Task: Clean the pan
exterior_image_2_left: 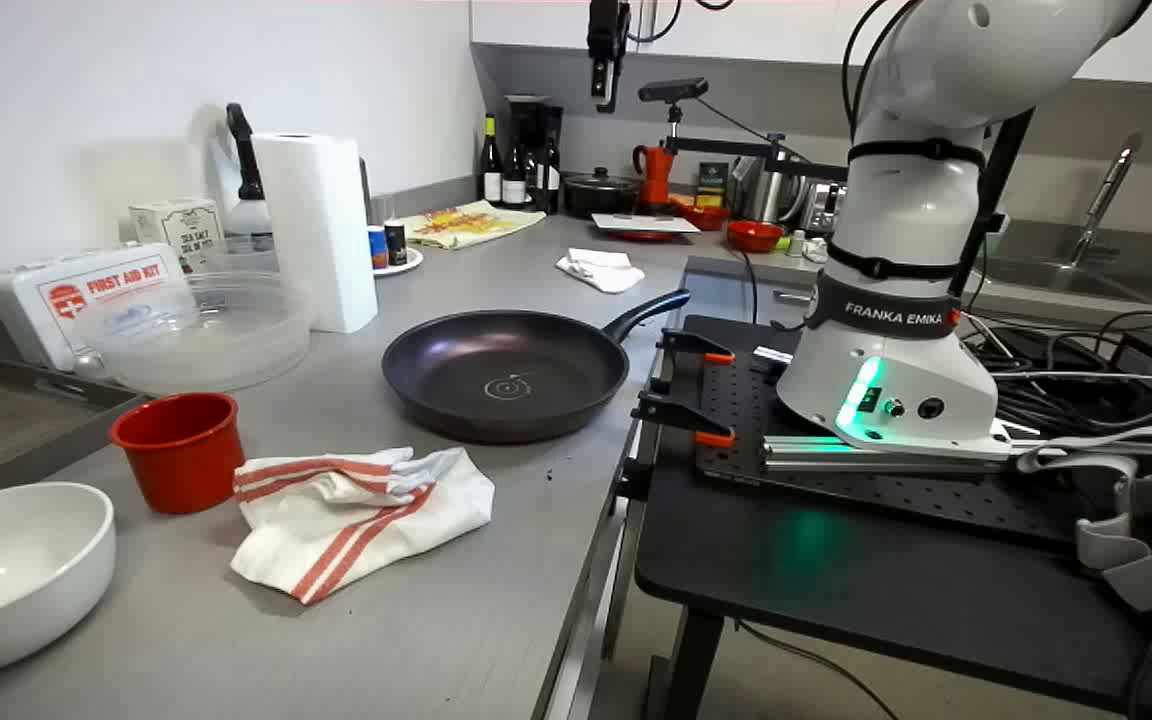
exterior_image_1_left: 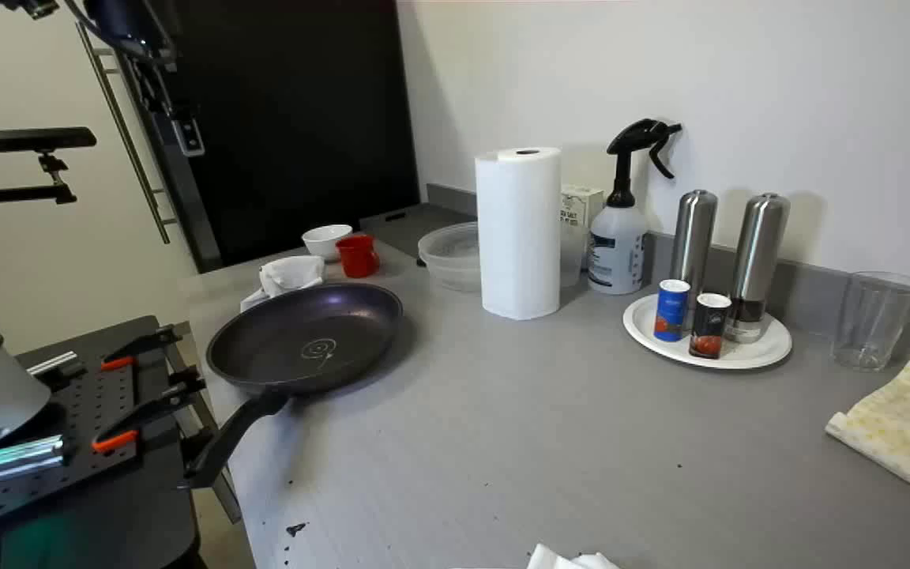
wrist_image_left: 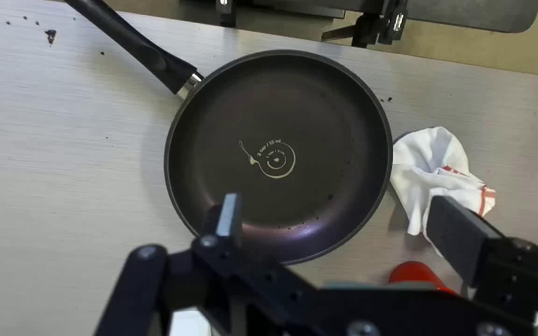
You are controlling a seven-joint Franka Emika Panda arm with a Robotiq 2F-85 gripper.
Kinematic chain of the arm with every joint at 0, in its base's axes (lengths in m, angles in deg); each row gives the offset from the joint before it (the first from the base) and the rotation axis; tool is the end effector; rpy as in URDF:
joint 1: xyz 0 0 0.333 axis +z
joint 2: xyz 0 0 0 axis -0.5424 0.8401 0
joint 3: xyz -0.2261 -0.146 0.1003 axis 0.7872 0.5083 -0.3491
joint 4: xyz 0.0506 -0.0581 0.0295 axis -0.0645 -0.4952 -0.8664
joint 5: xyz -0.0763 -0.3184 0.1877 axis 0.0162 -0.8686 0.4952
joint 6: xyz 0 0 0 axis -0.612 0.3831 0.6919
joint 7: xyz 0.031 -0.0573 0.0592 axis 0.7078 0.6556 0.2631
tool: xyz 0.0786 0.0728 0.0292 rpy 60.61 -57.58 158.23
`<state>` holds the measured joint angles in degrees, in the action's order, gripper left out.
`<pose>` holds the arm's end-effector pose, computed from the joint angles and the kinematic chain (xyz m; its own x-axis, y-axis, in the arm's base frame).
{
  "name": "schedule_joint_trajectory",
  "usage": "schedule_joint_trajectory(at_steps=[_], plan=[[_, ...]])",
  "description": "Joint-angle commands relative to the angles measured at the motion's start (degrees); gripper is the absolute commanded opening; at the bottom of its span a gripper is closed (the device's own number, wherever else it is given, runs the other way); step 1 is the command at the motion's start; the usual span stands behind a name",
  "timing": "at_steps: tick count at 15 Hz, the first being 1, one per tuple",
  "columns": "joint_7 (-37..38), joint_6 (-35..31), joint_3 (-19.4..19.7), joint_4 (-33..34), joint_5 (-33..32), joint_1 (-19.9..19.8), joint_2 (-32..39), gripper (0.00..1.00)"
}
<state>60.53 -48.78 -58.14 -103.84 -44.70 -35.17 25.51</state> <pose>0.3148 -0.0643 0.4171 0.9937 0.1103 0.0218 0.1114 -0.9920 -0.0585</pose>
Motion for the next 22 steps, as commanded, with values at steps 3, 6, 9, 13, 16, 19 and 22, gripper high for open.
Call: schedule_joint_trajectory(at_steps=[3,6,9,13,16,19,22], plan=[[-0.12,0.12,-0.22,0.09,0.18,-0.21,0.03,1.0],[-0.12,0.12,-0.22,0.09,0.18,-0.21,0.03,1.0],[-0.12,0.12,-0.22,0.09,0.18,-0.21,0.03,1.0],[-0.12,0.12,-0.22,0.09,0.18,-0.21,0.03,1.0],[-0.12,0.12,-0.22,0.09,0.18,-0.21,0.03,1.0],[0.48,0.51,-0.73,2.24,0.47,0.3,2.48,1.0],[0.93,0.1,-2.21,4.45,0.71,1.6,5.56,1.0]])
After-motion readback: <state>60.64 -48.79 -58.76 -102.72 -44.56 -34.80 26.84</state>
